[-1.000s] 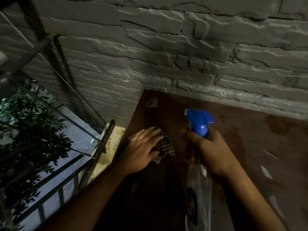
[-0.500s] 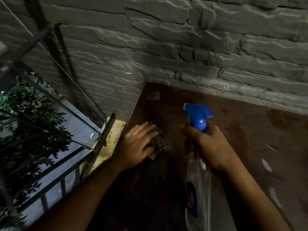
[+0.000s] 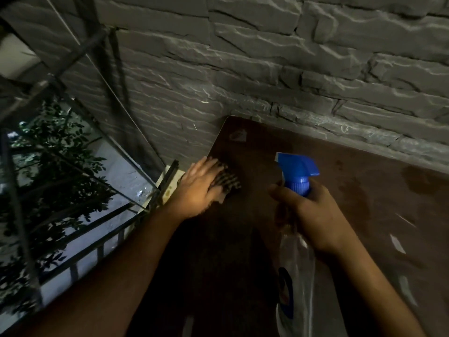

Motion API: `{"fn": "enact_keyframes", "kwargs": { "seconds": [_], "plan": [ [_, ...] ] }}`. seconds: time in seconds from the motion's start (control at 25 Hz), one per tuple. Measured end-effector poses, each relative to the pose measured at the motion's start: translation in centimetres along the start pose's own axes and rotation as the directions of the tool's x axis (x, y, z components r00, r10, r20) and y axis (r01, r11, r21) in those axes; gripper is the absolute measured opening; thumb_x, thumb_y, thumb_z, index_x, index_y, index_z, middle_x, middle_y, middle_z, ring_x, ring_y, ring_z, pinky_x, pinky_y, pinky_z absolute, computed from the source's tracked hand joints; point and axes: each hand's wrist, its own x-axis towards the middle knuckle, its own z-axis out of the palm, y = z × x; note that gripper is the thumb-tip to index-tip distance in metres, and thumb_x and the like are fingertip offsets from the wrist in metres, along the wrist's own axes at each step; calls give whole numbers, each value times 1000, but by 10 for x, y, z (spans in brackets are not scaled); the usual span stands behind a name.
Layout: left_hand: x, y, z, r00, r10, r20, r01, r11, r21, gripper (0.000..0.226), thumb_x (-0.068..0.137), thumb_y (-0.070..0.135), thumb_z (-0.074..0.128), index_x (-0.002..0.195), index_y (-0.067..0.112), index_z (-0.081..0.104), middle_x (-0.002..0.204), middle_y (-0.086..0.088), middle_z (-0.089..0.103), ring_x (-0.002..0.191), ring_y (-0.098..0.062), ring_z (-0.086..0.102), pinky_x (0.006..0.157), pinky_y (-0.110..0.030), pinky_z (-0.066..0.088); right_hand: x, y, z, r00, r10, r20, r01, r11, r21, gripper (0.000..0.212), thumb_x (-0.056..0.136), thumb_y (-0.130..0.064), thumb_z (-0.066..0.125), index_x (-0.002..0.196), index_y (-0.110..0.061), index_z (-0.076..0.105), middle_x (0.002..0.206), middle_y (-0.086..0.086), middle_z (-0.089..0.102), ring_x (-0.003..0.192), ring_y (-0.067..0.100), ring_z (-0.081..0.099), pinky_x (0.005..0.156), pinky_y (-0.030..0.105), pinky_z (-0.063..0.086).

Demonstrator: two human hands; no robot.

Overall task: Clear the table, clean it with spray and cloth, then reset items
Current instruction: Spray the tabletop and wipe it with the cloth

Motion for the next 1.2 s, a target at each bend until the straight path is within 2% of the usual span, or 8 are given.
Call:
{"fn": "enact_keyframes", "kwargs": {
  "seconds": [0.12,0.28,0.36,0.48,0.68,0.88,1.08,1.2],
  "plan": [
    [22,35,7,996,-83,40,82,996,19,57,96,43,42,149,29,24,160,4,14,148,-15,-1,119,-37,-5,-3,10,8,999,-22,35,22,1000,11,16,86,-24,67,95,-14,58,62,2,64,52,16,60,50,25,53],
    [-66,59,26,983,175,48,-176,984,15,57,94,44,44,147,33,26,159,10,15,147,-8,0,118,-34,-3,-18,16,4,993,-18,113,13,999,40,19,88,-23,65,101,-12,58,64,3,65,53,20,62,50,26,53],
    [-64,35,22,999,-26,-25,27,999,20,55,95,44,43,147,31,28,159,6,18,147,-10,2,119,-36,0,-25,19,-4,992,-3,127,-1,999,38,21,88,-22,65,103,-9,56,66,8,61,53,20,59,48,24,52],
    [-30,37,8,930,-362,-69,361,932,-28,56,97,41,43,148,24,29,159,-2,20,148,-21,6,120,-43,3,-33,24,-6,988,-29,155,28,1000,8,21,88,-19,65,101,-6,55,66,11,58,51,19,57,46,21,50],
    [-118,97,37,1000,0,-6,-1,1000,-29,57,91,50,36,145,31,33,159,8,18,147,-8,1,120,-37,-1,-49,31,-12,981,-64,181,64,998,8,18,86,-19,67,95,-7,58,63,6,61,51,18,58,49,27,50],
    [-78,53,16,903,-418,-100,417,908,-37,56,96,41,44,148,25,30,158,-2,22,147,-20,7,120,-43,3,-52,42,-19,982,-73,176,81,996,-37,16,86,-21,68,96,-12,59,65,4,62,56,19,60,55,32,53],
    [-151,115,41,998,-57,-16,57,998,-34,58,92,50,36,146,30,32,158,10,18,147,-7,1,120,-34,0,-61,50,-20,982,-52,183,58,998,-28,17,84,-22,70,94,-12,61,64,1,63,59,20,60,64,43,53],
    [-138,70,30,957,-273,-104,267,962,-63,62,92,55,30,148,29,29,158,6,19,147,-10,2,120,-39,1,-58,58,-17,983,-44,180,50,998,-30,14,82,-20,71,91,-15,61,60,0,61,57,22,59,64,52,55]
  ]
}}
